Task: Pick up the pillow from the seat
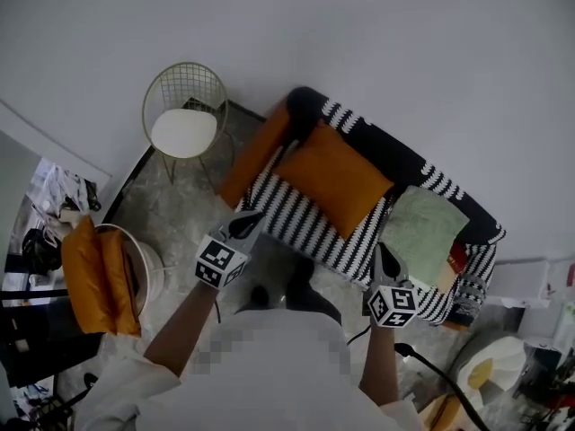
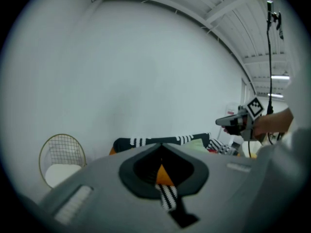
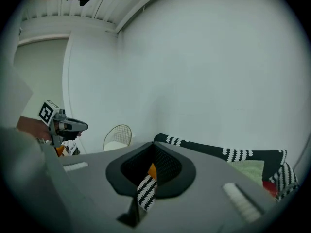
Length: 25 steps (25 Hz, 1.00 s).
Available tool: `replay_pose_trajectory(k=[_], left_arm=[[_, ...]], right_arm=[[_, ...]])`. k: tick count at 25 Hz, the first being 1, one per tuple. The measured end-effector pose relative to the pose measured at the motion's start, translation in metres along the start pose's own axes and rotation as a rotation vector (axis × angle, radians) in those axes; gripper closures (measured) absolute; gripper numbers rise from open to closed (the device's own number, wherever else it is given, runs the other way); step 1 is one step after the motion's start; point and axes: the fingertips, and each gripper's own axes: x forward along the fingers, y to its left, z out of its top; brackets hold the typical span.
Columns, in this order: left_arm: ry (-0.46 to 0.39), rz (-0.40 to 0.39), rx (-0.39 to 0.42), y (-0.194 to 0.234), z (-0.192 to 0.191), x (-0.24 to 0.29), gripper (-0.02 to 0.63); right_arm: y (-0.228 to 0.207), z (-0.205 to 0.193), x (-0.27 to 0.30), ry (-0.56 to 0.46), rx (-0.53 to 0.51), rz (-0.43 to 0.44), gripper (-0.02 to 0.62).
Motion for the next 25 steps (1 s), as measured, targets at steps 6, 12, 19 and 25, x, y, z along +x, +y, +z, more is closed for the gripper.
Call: replay_pose_trajectory(k=[6, 12, 19, 25], left_arm=[[0.017, 0.033, -0.021, 0.007, 0.007, 0.046, 0.606], [0.027, 0.069, -0.029, 0.012, 0.019, 0.088, 0.606], [0.036, 0.112, -0.041, 0.010, 0.031, 0.135, 0.606], [0.041, 0.149, -0.072, 0.013, 0.031, 0.173, 0.606]], right_arm=[[-0.041, 0.005, 0.037, 0.039, -0.008, 0.043, 0.589], [-0.078, 0.014, 0.073, 0.057, -0.017, 0.093, 0.589], [-0.120, 0.023, 0.102, 0.075, -0.012, 0.146, 0.589], [-0.147, 0.027, 0.131, 0.082, 0.000, 0.193, 0.589]])
